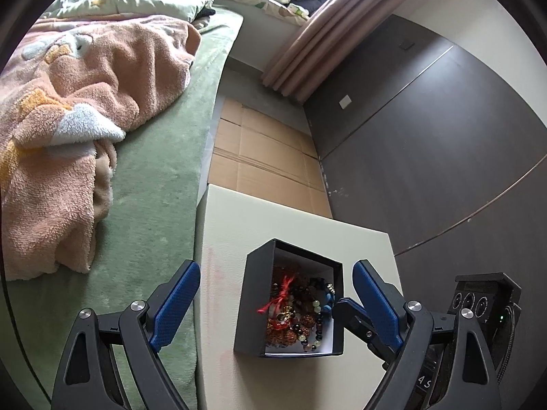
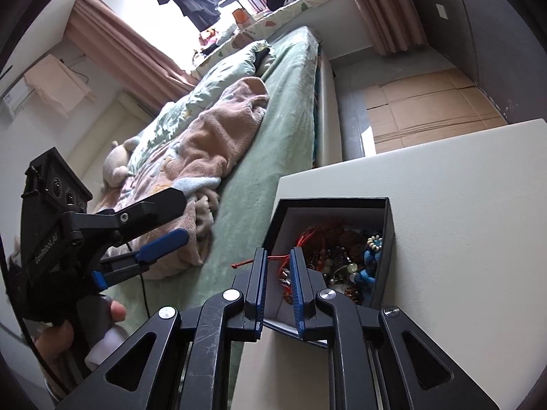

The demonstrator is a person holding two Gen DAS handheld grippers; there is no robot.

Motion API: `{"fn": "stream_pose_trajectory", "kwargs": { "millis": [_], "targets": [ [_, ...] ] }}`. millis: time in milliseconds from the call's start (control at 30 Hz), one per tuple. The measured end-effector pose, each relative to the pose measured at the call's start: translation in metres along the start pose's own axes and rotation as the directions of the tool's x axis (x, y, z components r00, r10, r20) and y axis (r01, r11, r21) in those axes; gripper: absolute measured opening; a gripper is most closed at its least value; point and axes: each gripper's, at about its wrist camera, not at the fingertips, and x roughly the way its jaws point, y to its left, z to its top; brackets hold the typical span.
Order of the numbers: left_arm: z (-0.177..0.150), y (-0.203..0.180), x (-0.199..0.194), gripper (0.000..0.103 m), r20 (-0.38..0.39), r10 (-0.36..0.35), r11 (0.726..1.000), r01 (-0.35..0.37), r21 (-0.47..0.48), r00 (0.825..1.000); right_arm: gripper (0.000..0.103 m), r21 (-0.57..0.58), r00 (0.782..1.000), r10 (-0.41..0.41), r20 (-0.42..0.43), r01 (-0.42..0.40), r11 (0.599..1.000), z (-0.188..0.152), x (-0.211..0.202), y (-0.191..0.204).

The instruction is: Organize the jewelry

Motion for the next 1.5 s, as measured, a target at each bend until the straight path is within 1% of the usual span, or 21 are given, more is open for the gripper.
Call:
{"fn": "stream_pose_trajectory", "kwargs": {
  "millis": [33, 67, 100, 133, 167, 233, 333, 400, 433, 467, 633, 733, 800, 933, 1000, 1067, 1233, 1333, 1500],
  "targets": [
    [0.000, -0.001, -0.001, 0.091, 0.004, 0.002, 1.000, -0.002, 0.002, 1.000, 0.023, 0.005, 1.000, -0.009, 0.004, 0.009, 1.000, -0.001, -0.003, -0.004],
    [-0.001, -0.002, -0.003, 0.091, 0.018, 0.004, 1.000, -0.004, 0.002, 1.000, 0.035, 0.012, 1.000, -0.018, 0.009, 0.017, 1.000, 0.000, -0.006, -0.006],
    [-0.002, -0.005, -0.005, 0.091, 0.033, 0.009, 1.000, -0.010, 0.007, 0.999, 0.042, 0.018, 0.999, -0.027, 0.019, 0.027, 0.999, 0.001, -0.010, -0.009],
    [-0.003, -0.008, -0.006, 0.091, 0.038, 0.011, 1.000, -0.012, 0.016, 0.999, 0.052, 0.021, 0.999, -0.036, 0.033, 0.036, 0.999, 0.000, -0.017, -0.013],
    [-0.004, -0.011, -0.006, 0.091, 0.039, 0.010, 1.000, -0.011, 0.028, 0.999, 0.055, 0.022, 0.998, -0.045, 0.045, 0.044, 0.999, 0.001, -0.021, -0.014],
    [-0.006, -0.017, -0.007, 0.091, 0.041, 0.007, 0.999, -0.009, 0.044, 0.999, 0.055, 0.031, 0.997, -0.057, 0.050, 0.055, 0.998, 0.000, -0.030, -0.019],
    [-0.013, -0.026, -0.005, 0.091, 0.037, 0.023, 0.997, -0.025, 0.076, 0.999, 0.056, 0.044, 0.995, -0.088, 0.051, 0.086, 0.995, -0.002, -0.041, -0.026],
    [-0.018, -0.031, -0.005, 0.091, 0.039, 0.036, 0.994, -0.040, 0.099, 0.999, 0.066, 0.046, 0.992, -0.117, 0.048, 0.115, 0.992, -0.004, -0.048, -0.031],
    [-0.020, -0.033, -0.006, 0.091, 0.042, 0.041, 0.993, -0.045, 0.108, 0.998, 0.075, 0.048, 0.991, -0.126, 0.048, 0.124, 0.991, -0.005, -0.051, -0.033],
    [-0.023, -0.036, -0.006, 0.091, 0.046, 0.047, 0.991, -0.052, 0.120, 0.998, 0.080, 0.052, 0.990, -0.129, 0.050, 0.127, 0.991, -0.007, -0.055, -0.036],
    [-0.037, -0.050, -0.009, 0.091, 0.059, 0.064, 0.982, -0.073, 0.176, 0.996, 0.082, 0.063, 0.986, -0.153, 0.065, 0.149, 0.987, -0.014, -0.076, -0.047],
    [-0.047, -0.057, -0.009, 0.095, 0.061, 0.068, 0.975, -0.079, 0.208, 0.996, 0.093, 0.064, 0.984, -0.161, 0.076, 0.156, 0.986, -0.018, -0.089, -0.052],
    [-0.053, -0.062, -0.010, 0.101, 0.069, 0.069, 0.970, -0.083, 0.229, 0.995, 0.094, 0.056, 0.982, -0.169, 0.084, 0.164, 0.985, -0.020, -0.097, -0.054],
    [-0.067, -0.072, -0.013, 0.103, 0.101, 0.088, 0.957, -0.112, 0.268, 0.991, 0.095, 0.037, 0.977, -0.197, 0.086, 0.195, 0.980, -0.025, -0.108, -0.057],
    [-0.075, -0.079, -0.013, 0.103, 0.106, 0.103, 0.946, -0.130, 0.296, 0.989, 0.098, 0.026, 0.973, -0.214, 0.083, 0.212, 0.977, -0.028, -0.113, -0.059],
    [-0.084, -0.085, -0.013, 0.103, 0.113, 0.112, 0.935, -0.144, 0.325, 0.987, 0.103, 0.012, 0.969, -0.231, 0.087, 0.231, 0.973, -0.030, -0.118, -0.061],
    [-0.100, -0.097, -0.017, 0.103, 0.124, 0.106, 0.919, -0.145, 0.365, 0.987, 0.103, -0.013, 0.958, -0.270, 0.090, 0.273, 0.962, -0.039, -0.136, -0.066],
    [-0.109, -0.108, -0.024, 0.103, 0.159, 0.113, 0.900, -0.169, 0.402, 0.981, 0.103, -0.022, 0.956, -0.278, 0.092, 0.281, 0.959, -0.044, -0.146, -0.069],
    [-0.113, -0.118, -0.036, 0.103, 0.209, 0.095, 0.889, -0.178, 0.423, 0.973, 0.103, -0.052, 0.945, -0.303, 0.124, 0.311, 0.949, -0.049, -0.162, -0.069]
  ]
}}
